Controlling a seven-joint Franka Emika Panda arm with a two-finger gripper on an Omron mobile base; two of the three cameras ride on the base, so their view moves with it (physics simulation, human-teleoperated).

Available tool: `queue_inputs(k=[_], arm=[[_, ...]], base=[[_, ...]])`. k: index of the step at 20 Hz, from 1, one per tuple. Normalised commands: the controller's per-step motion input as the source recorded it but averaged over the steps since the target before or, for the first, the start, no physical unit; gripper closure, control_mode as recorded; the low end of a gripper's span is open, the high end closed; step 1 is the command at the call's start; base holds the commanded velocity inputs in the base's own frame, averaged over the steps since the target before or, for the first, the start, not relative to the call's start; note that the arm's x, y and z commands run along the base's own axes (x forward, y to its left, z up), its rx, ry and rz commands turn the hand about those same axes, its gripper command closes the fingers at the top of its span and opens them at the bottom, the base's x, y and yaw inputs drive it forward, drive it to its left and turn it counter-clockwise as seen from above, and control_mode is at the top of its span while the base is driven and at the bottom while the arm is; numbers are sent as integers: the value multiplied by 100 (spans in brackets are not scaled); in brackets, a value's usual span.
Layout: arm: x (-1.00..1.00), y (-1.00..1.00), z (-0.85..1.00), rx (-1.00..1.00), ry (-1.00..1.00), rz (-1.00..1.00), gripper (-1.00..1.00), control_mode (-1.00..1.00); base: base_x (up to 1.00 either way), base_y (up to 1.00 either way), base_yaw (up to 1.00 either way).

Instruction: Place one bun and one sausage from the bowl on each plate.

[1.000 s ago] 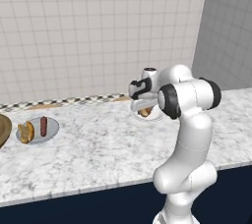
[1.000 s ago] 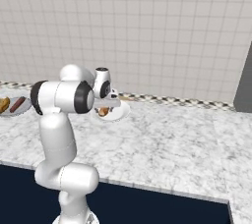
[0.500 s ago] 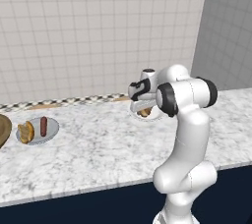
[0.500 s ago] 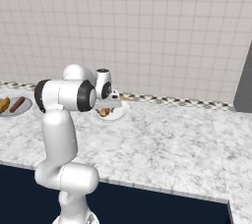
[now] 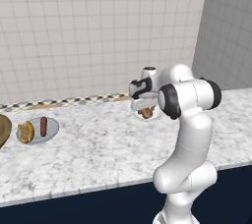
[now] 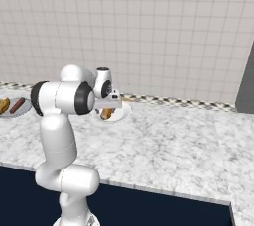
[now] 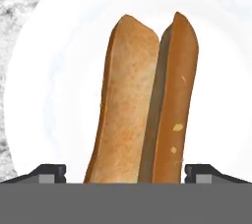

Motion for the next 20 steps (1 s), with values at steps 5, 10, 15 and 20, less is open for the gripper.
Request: queue_inputs(k=[5, 10, 15, 20], arm=[[-28, 0, 63, 1, -13, -1, -100, -100], [-66, 0, 82, 0, -28, 0, -100, -100], [-94, 0, 50, 2, -16, -6, -100, -100], [-68, 0, 72, 5, -1, -17, -100, -100]], base=[[0, 0, 0], [0, 0, 0], [0, 0, 0], [0, 0, 0]])
